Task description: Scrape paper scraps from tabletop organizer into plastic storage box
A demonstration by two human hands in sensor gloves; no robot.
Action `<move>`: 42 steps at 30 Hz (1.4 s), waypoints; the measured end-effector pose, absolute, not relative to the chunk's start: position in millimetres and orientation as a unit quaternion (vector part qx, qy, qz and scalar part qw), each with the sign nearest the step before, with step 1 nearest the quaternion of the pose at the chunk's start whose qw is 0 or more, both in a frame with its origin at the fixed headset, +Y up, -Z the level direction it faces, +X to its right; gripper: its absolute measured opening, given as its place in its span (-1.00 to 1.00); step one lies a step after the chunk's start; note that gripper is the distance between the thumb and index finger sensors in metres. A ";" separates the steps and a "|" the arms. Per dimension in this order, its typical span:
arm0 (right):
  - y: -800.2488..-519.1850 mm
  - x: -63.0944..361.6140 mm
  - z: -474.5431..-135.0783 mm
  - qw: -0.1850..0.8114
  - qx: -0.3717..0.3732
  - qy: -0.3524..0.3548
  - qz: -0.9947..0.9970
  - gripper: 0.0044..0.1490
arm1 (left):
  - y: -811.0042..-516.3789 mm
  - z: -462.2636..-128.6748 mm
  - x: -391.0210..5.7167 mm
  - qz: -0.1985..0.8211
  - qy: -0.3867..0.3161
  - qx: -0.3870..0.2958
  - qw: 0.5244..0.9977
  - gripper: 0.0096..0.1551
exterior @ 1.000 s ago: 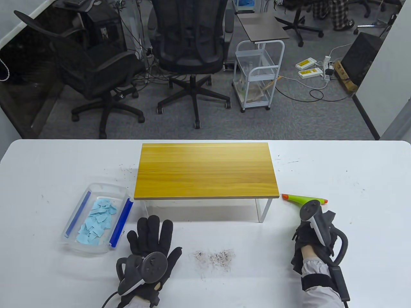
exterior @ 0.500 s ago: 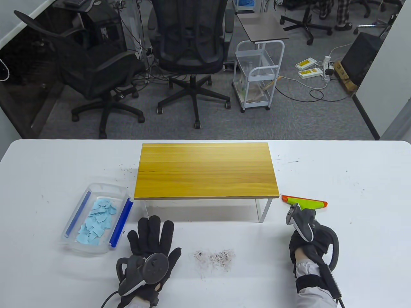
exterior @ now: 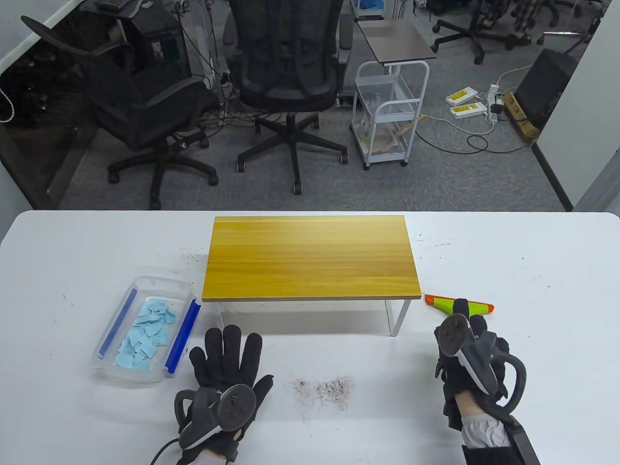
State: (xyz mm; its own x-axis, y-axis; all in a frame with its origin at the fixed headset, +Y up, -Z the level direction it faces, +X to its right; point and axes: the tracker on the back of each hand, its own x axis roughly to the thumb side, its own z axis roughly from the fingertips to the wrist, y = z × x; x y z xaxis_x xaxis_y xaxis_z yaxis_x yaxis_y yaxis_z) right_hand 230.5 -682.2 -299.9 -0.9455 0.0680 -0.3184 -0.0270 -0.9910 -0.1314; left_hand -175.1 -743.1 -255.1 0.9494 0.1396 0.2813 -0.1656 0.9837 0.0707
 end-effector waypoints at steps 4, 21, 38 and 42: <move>-672.8 203.5 -273.7 0.033 -0.094 -0.126 0.987 -0.06 | -741.3 -251.2 -169.8 0.045 -0.141 0.046 0.988 0.04; -755.2 144.1 -259.4 -0.066 0.029 -0.025 0.997 0.19 | -751.0 -249.8 -155.5 0.013 -0.149 -0.002 0.989 0.13; -755.1 163.1 -265.1 0.013 -0.018 0.023 0.999 0.17 | -753.3 -252.5 -165.9 0.047 -0.130 -0.013 0.990 0.12; -754.5 163.3 -265.0 0.014 -0.020 0.023 0.999 0.17 | -752.9 -252.8 -168.5 0.052 -0.124 -0.017 0.991 0.11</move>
